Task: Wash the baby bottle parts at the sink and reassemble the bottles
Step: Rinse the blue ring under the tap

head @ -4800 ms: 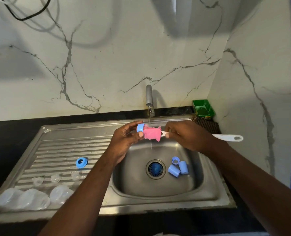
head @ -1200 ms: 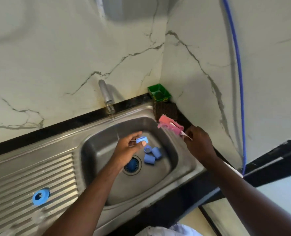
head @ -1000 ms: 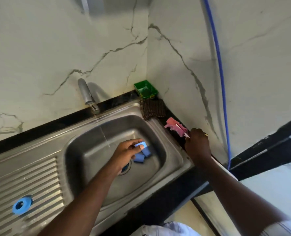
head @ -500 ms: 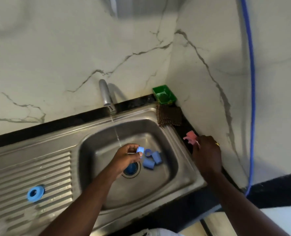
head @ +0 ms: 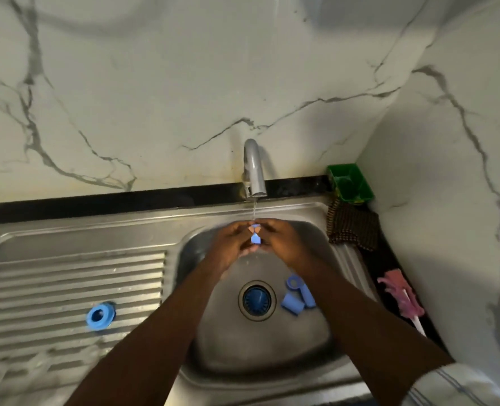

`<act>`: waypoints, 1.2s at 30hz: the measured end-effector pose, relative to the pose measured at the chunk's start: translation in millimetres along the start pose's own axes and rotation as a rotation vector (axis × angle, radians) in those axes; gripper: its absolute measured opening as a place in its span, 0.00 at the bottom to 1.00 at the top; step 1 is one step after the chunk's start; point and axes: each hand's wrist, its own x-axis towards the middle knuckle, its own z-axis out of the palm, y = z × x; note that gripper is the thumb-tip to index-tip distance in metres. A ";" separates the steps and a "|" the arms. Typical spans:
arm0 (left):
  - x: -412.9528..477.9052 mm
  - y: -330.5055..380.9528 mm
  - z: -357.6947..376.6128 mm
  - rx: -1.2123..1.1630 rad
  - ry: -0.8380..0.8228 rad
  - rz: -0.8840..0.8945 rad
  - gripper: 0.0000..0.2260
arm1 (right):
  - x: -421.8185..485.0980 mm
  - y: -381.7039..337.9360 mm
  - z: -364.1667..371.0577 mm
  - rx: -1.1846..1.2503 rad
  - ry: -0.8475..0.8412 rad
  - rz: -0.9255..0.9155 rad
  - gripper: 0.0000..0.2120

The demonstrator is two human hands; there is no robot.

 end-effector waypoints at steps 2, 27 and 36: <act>4.9 -0.2 -5.7 0.050 0.036 0.033 0.09 | 5.0 -4.5 -0.1 0.080 -0.062 0.038 0.12; 12.4 9.0 -16.0 0.059 0.084 0.115 0.13 | 24.1 -16.9 3.2 0.268 -0.032 0.125 0.11; 7.5 10.6 -18.0 0.064 -0.012 0.072 0.13 | 21.4 -11.5 -4.0 0.253 -0.118 0.174 0.14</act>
